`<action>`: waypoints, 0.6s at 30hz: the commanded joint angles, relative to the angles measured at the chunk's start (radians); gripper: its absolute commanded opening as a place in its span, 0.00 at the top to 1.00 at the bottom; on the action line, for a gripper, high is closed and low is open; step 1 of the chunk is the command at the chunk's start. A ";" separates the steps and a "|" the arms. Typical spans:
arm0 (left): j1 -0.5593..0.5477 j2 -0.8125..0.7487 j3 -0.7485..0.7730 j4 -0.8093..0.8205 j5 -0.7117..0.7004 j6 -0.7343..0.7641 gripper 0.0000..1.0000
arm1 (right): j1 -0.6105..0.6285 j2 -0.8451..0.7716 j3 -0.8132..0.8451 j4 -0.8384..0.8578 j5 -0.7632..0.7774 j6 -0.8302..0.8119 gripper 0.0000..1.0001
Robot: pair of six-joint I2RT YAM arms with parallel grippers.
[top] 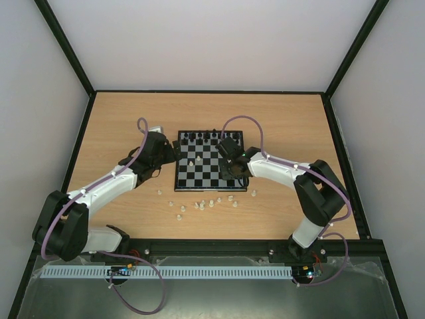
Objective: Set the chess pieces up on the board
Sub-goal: Place the chess piece on the chessboard.
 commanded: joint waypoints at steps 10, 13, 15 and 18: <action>-0.004 -0.004 0.025 -0.009 0.002 0.001 0.00 | 0.014 0.022 -0.018 -0.063 0.035 0.022 0.85; -0.004 -0.006 0.026 -0.009 0.002 0.002 0.01 | 0.016 0.022 -0.014 -0.063 0.030 0.022 0.75; -0.005 -0.005 0.027 -0.009 0.002 0.001 0.01 | 0.016 0.017 -0.010 -0.061 0.024 0.021 0.70; -0.005 -0.004 0.028 -0.009 0.001 0.001 0.01 | 0.016 0.003 0.012 -0.062 0.018 0.015 0.69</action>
